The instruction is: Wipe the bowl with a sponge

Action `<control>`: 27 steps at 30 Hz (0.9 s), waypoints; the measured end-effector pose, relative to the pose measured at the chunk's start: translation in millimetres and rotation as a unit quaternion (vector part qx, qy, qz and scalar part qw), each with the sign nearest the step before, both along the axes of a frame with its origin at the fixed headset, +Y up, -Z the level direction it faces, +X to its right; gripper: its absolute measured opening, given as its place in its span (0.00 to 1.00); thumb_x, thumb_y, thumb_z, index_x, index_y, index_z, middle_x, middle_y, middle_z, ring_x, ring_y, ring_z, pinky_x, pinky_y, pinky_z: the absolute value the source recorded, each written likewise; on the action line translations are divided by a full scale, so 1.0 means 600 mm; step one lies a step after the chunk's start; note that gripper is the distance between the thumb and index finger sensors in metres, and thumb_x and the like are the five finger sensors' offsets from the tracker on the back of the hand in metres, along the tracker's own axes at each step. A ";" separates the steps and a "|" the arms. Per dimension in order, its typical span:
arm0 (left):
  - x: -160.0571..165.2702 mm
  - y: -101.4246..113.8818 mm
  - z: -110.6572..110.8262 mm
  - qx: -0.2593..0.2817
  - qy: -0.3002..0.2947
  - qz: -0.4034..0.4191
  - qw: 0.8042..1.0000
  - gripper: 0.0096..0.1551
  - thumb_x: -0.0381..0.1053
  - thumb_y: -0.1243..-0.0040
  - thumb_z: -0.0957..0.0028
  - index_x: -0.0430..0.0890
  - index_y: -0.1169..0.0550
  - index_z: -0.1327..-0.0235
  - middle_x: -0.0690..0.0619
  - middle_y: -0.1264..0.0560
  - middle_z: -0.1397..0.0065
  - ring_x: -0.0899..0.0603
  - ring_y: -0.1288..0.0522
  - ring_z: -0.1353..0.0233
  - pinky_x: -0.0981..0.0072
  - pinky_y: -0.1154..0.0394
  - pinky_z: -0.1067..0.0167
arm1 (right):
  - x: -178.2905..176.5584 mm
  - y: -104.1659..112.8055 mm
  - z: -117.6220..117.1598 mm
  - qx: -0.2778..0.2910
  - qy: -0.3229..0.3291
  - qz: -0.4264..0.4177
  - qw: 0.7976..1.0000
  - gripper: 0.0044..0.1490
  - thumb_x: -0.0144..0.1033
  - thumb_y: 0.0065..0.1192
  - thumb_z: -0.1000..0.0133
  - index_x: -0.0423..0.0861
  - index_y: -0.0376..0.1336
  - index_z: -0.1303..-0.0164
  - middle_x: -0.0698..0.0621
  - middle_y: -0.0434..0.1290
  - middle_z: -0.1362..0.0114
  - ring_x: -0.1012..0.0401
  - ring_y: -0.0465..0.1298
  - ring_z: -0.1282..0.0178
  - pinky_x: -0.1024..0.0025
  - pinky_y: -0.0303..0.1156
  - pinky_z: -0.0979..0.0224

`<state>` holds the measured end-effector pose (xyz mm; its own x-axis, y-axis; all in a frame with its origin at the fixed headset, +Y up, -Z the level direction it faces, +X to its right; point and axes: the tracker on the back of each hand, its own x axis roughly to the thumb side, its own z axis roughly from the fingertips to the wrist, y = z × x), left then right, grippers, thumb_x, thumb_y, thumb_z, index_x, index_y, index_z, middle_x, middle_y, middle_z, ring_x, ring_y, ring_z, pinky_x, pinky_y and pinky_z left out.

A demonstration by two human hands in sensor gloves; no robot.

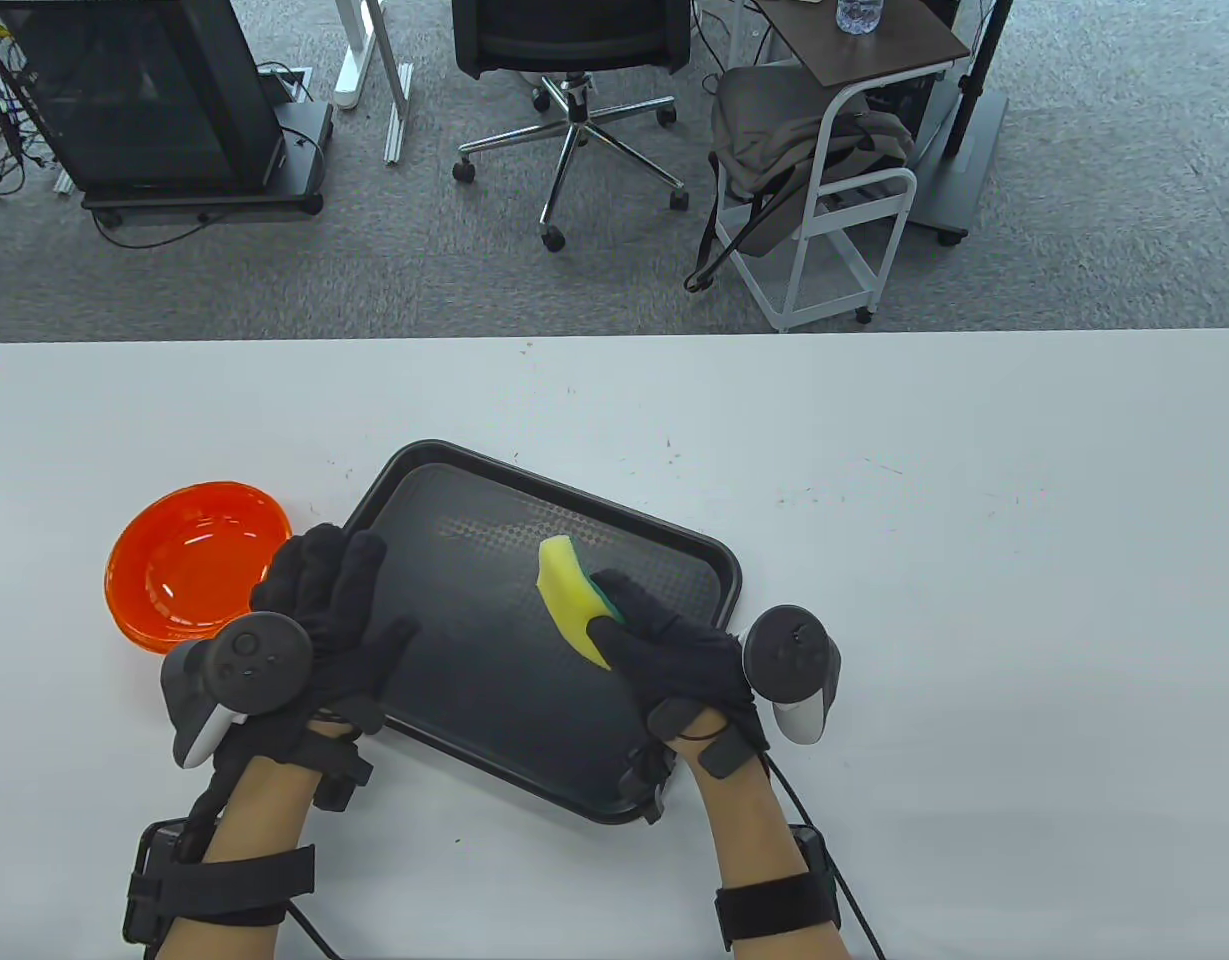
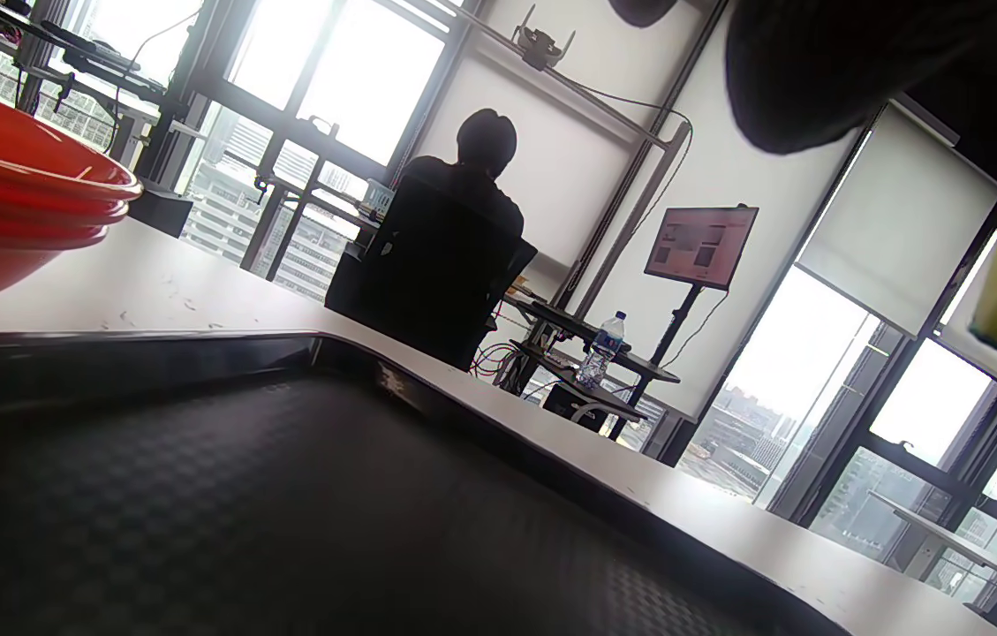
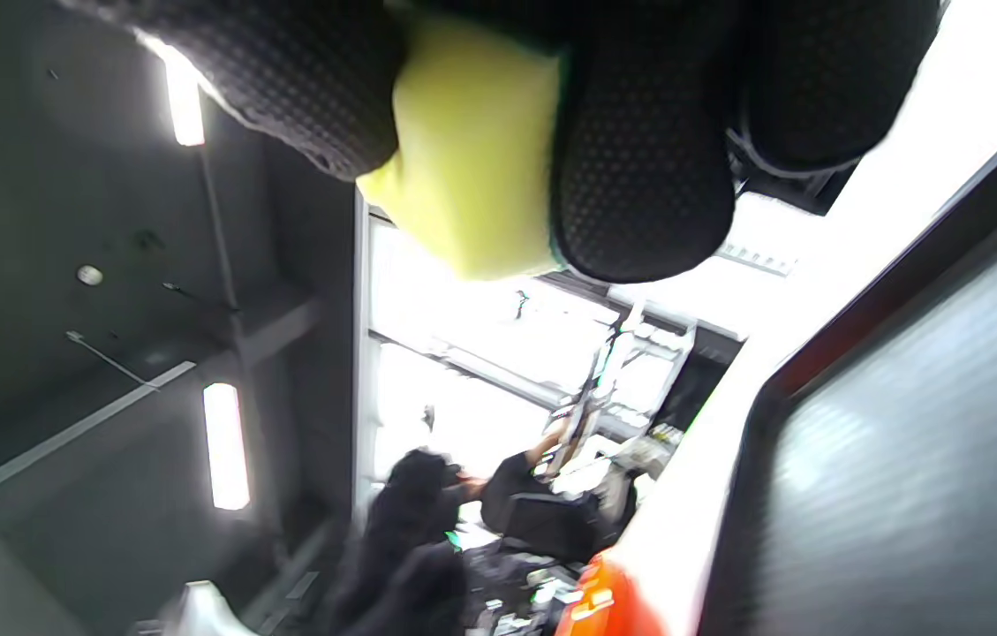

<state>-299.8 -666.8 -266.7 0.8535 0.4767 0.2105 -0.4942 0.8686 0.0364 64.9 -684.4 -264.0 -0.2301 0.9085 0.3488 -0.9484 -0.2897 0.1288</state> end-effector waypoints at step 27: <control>-0.003 0.001 -0.002 -0.002 -0.003 0.030 1.000 0.46 0.66 0.38 0.44 0.62 0.47 0.18 0.49 0.56 0.16 0.31 0.61 0.15 0.27 0.59 0.28 | 0.158 -0.109 -0.025 -0.189 -0.220 0.558 0.777 0.34 0.46 0.74 0.44 0.45 0.61 0.33 0.31 0.60 0.22 0.40 0.70 0.34 0.33 0.61 0.33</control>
<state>-301.8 -666.1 -267.6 0.8218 0.5278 0.2144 -0.5457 0.8374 0.0303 159.8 -750.0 -279.1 -0.9702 0.0759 -0.2301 -0.1102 -0.9840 0.1401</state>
